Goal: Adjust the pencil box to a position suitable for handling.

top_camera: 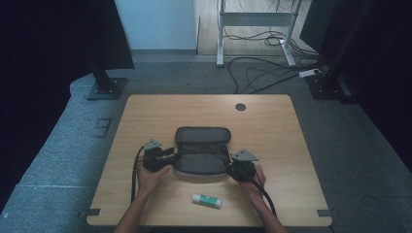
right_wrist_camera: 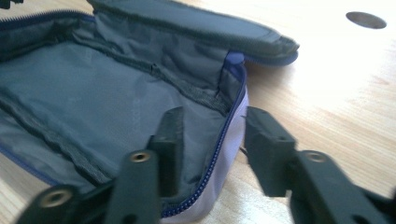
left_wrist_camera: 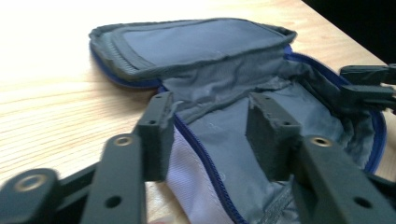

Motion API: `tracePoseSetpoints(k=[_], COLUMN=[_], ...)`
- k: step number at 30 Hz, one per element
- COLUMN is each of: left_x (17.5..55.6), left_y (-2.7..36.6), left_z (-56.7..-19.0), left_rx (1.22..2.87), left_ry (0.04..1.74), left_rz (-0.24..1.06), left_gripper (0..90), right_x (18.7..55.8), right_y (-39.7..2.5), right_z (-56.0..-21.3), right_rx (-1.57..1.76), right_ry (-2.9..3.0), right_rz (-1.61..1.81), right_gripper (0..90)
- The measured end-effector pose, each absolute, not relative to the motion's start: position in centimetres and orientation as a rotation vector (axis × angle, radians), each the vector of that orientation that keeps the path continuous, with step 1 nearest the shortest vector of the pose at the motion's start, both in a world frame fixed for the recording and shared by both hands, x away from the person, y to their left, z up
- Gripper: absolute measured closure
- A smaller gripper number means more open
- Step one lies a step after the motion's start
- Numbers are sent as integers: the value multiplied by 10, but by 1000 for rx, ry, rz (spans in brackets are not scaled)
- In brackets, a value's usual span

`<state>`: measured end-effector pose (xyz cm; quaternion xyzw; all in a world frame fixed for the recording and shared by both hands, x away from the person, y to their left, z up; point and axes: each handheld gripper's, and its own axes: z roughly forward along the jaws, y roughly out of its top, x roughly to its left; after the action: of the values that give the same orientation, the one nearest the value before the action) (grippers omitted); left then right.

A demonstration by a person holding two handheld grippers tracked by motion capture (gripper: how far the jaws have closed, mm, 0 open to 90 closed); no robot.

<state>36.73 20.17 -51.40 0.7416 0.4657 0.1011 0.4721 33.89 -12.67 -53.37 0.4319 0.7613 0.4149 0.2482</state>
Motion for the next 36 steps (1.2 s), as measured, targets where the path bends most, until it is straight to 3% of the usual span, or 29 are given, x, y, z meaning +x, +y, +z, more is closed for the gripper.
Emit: tracePoseSetpoints(k=[8,20,36], left_x=[364,348,325], left_y=[204,209,244], left_z=[-510,-500,-517], left_rx=[1815,1877,1863], left_ry=[1143,1126,1199], left_rz=[241,294,286], left_gripper=[488,459,428], right_x=[334,325,298], right_y=[-134,-145,-146], right_z=[-524,-521,-524], right_rx=[1183,1189,1092], right_ry=[2051,2107,2208], right_rz=[1194,1291,1362], right_gripper=[480,493,475])
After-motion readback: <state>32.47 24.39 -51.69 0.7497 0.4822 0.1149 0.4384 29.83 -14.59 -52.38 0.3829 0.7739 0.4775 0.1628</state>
